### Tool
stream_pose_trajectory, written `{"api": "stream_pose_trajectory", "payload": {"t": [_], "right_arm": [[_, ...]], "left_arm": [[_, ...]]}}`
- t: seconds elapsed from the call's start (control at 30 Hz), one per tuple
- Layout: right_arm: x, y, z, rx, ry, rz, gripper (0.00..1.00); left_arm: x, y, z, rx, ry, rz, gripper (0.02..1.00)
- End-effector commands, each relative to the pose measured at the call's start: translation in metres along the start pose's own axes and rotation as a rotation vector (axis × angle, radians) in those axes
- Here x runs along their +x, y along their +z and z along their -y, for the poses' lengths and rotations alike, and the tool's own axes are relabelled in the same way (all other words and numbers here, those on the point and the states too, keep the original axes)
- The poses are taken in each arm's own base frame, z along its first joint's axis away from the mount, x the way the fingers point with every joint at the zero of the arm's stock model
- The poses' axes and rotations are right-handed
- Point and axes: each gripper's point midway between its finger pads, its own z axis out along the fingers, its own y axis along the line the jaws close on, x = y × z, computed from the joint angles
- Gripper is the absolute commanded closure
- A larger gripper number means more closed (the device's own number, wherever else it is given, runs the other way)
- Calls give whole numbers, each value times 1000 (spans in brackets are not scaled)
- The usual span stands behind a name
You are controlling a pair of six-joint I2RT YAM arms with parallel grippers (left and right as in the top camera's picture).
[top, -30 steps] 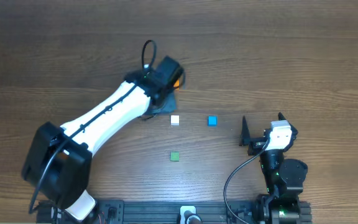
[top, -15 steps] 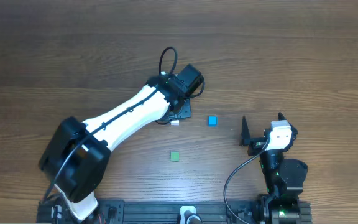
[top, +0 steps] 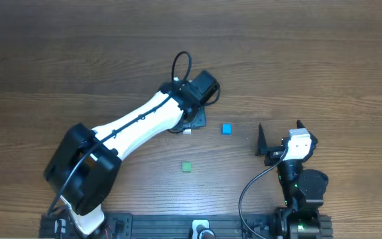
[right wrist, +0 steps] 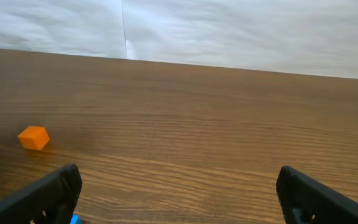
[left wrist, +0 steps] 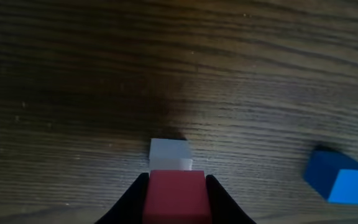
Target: Stack Cubes
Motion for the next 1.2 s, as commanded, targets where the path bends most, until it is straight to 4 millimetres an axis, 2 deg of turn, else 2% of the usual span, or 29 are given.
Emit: {"api": "stream_pose_trajectory", "payload": {"t": [0.03, 0.53, 1.2], "right_arm": [[2, 0, -1, -1, -6, -3, 7], [2, 0, -1, -1, -6, -3, 7], [2, 0, -1, -1, -6, -3, 7]], "left_arm": [[2, 5, 5, -9, 3, -5, 904], [8, 20, -4, -65, 11, -33, 899], [5, 20, -4, -69, 10, -17, 893]]}}
